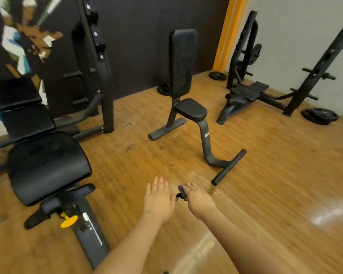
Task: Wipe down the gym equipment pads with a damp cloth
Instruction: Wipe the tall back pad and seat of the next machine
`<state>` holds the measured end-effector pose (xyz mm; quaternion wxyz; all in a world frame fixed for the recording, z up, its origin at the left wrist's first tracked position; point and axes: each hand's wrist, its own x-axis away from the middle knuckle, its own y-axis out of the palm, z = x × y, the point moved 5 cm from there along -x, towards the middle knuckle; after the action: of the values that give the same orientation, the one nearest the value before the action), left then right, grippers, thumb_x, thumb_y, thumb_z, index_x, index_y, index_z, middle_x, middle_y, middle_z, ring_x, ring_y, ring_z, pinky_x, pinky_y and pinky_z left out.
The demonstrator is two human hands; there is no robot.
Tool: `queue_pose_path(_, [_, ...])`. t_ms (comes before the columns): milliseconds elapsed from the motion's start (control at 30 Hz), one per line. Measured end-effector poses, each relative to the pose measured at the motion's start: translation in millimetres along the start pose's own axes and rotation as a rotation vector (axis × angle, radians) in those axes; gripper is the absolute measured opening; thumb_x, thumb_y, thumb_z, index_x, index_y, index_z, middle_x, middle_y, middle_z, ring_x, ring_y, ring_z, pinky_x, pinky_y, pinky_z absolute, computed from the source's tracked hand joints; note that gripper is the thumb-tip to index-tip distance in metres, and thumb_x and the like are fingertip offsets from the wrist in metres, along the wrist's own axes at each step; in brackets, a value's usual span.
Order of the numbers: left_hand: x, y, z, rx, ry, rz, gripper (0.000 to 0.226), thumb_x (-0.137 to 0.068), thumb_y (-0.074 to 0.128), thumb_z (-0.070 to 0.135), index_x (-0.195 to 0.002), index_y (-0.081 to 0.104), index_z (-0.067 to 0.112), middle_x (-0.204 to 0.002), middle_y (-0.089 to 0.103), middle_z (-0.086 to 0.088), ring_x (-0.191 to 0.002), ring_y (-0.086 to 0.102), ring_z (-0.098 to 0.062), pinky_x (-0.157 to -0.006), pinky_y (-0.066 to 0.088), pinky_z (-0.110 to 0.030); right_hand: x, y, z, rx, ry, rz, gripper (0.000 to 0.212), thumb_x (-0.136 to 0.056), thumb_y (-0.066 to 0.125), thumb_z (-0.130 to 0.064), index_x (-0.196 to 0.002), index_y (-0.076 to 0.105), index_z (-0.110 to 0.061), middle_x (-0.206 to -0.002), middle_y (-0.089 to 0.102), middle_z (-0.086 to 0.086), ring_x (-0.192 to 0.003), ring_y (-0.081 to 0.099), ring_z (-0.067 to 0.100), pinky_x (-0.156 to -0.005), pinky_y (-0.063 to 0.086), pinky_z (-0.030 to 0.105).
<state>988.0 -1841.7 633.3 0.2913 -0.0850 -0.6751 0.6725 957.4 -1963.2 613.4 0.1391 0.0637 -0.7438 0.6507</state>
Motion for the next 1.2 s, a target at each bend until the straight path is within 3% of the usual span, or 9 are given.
queue_pose_path(100, [-18.2, -28.3, 37.9, -0.007, -0.001, 0.032, 0.064, -0.103, 0.022, 0.043, -0.153, 0.004, 0.006, -0.161, 0.000, -0.011, -0.148, -0.004, -0.024, -0.119, 0.001, -0.042, -13.2, -25.3, 39.5, -0.001, -0.008, 0.006, 0.051, -0.096, 0.037, -0.008, -0.145, 0.025, -0.014, -0.146, 0.032, 0.007, -0.135, 0.025, 0.024, -0.106, 0.027, 0.033])
queue_pose_path(267, [-53.6, -81.0, 52.8, -0.023, -0.034, 0.113, 0.064, -0.102, 0.023, 0.043, -0.153, 0.005, 0.008, -0.161, 0.001, -0.010, -0.148, -0.002, -0.025, -0.119, 0.003, -0.042, -34.3, -81.0, 76.7, -0.018, -0.038, 0.090, 0.058, -0.095, 0.037, -0.004, -0.148, 0.016, -0.013, -0.156, 0.013, 0.005, -0.144, 0.009, 0.021, -0.115, 0.017, 0.033])
queue_pose_path(600, [-190.0, -106.0, 135.8, -0.071, 0.051, 0.155, 0.066, -0.103, 0.023, 0.044, -0.153, 0.001, 0.007, -0.161, -0.001, -0.011, -0.148, -0.003, -0.026, -0.119, 0.003, -0.042, -98.5, -132.2, 189.7, -0.018, -0.015, 0.238, 0.057, -0.096, 0.037, -0.006, -0.149, 0.016, -0.016, -0.157, 0.009, 0.003, -0.144, 0.005, 0.020, -0.116, 0.011, 0.034])
queue_pose_path(700, [-247.2, -113.3, 164.4, -0.127, 0.091, 0.157, 0.064, -0.103, 0.023, 0.043, -0.153, 0.002, 0.008, -0.161, -0.001, -0.011, -0.148, -0.002, -0.026, -0.119, 0.003, -0.043, -139.0, -137.9, 234.9, -0.042, 0.007, 0.242, 0.058, -0.096, 0.039, -0.006, -0.149, 0.017, -0.016, -0.157, 0.010, 0.004, -0.144, 0.005, 0.019, -0.116, 0.011, 0.033])
queue_pose_path(967, [-432.0, -176.8, 209.9, -0.068, -0.068, 0.177, 0.065, -0.103, 0.024, 0.043, -0.153, 0.002, 0.007, -0.161, 0.000, -0.011, -0.148, -0.002, -0.026, -0.118, 0.003, -0.042, -300.1, -198.3, 361.2, -0.026, -0.104, 0.230, 0.056, -0.097, 0.037, -0.005, -0.148, 0.017, -0.015, -0.157, 0.010, 0.004, -0.144, 0.006, 0.020, -0.117, 0.012, 0.033])
queue_pose_path(1200, [-554.5, -263.6, 199.5, -0.048, -0.123, 0.325, 0.064, -0.103, 0.024, 0.042, -0.154, 0.003, 0.009, -0.161, 0.001, -0.009, -0.148, -0.003, -0.024, -0.119, 0.002, -0.041, -440.0, -296.0, 386.6, 0.000, -0.226, 0.297, 0.061, -0.095, 0.044, -0.009, -0.149, 0.015, -0.015, -0.157, 0.008, 0.005, -0.145, 0.004, 0.020, -0.116, 0.013, 0.034])
